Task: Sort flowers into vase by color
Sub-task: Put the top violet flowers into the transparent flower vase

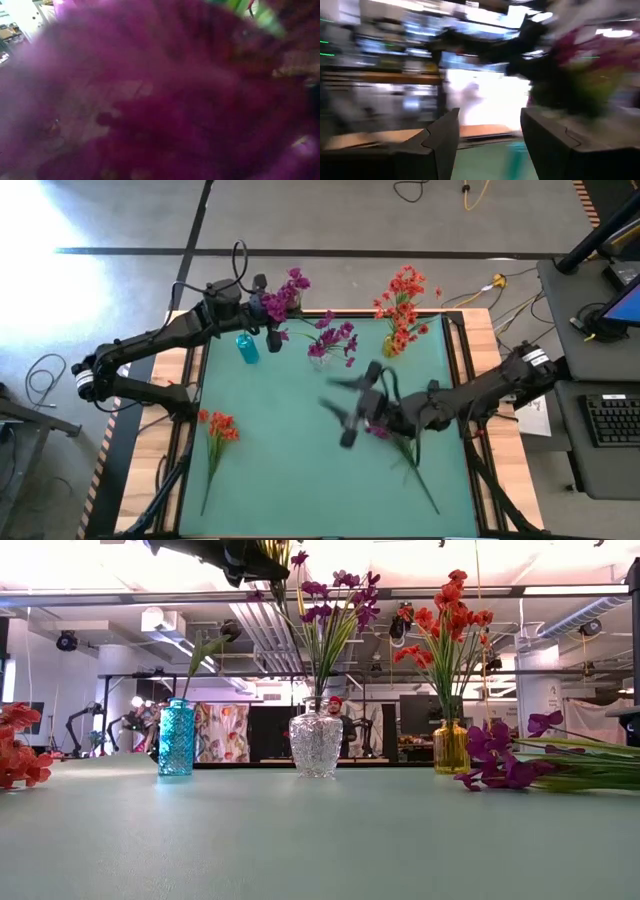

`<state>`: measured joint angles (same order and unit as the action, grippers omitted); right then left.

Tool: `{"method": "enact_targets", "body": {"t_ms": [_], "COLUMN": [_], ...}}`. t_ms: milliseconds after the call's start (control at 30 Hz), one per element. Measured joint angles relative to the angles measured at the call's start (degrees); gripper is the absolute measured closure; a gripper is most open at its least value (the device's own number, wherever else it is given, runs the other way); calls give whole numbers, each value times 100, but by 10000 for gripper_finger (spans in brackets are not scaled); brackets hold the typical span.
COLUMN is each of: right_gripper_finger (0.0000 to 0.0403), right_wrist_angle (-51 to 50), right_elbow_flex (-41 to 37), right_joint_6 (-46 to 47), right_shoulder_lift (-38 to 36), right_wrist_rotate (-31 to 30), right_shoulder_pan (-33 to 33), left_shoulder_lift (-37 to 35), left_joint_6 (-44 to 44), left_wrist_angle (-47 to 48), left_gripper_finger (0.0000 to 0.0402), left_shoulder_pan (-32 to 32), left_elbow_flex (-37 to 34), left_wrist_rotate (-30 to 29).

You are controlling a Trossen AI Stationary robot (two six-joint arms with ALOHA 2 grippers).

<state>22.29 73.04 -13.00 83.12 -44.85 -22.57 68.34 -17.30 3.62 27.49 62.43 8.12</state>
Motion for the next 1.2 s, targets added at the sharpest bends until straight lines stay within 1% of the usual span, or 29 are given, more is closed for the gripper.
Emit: {"method": "enact_targets", "body": {"t_ms": [100,167,233,300,400,467,533,633,700,833,900,1067,1200], "right_gripper_finger": [202,202,202,202,202,202,202,202,202,202,202,202,202], "right_wrist_angle": [-269,-272,-269,-271,-272,-290,-295,-285,-338,-472,-565,-730,-1248], "right_elbow_flex": [728,1201,1628,1939,2145,2146,2140,2124,2047,1966,1928,1883,1866], "right_joint_6": [-934,-1623,-2150,-2540,-2887,-3107,-3233,-3340,-3457,-3586,-3540,-3412,-2933], "right_shoulder_lift": [-14,-18,-27,-70,-157,-247,-346,-488,-591,-620,-621,-639,-611], "right_wrist_rotate": [-1252,-1882,-2091,-2116,-2131,-2268,-2728,-3798,-4114,-4493,-4496,-4304,-4133], "right_shoulder_pan": [128,307,590,935,1387,1512,1510,1499,1448,1203,1062,401,-217], "left_shoulder_lift": [0,31,94,178,306,381,436,450,448,439,454,564,690], "left_joint_6": [-28,-77,-157,-168,-167,-109,-30,1,26,28,29,310,387], "left_wrist_angle": [-13,-19,-17,-44,-56,-56,-44,37,30,24,-7,13,38], "left_gripper_finger": [398,398,398,398,398,398,398,398,398,398,398,398,398], "left_shoulder_pan": [0,0,0,0,0,-2,-7,-9,-13,-31,-40,-63,-126], "left_elbow_flex": [0,0,0,0,0,0,0,-2,-2,-2,-2,-2,-2], "left_wrist_rotate": [-2,-1,-1,-2,0,-1,-2,0,0,0,18,227,249]}}
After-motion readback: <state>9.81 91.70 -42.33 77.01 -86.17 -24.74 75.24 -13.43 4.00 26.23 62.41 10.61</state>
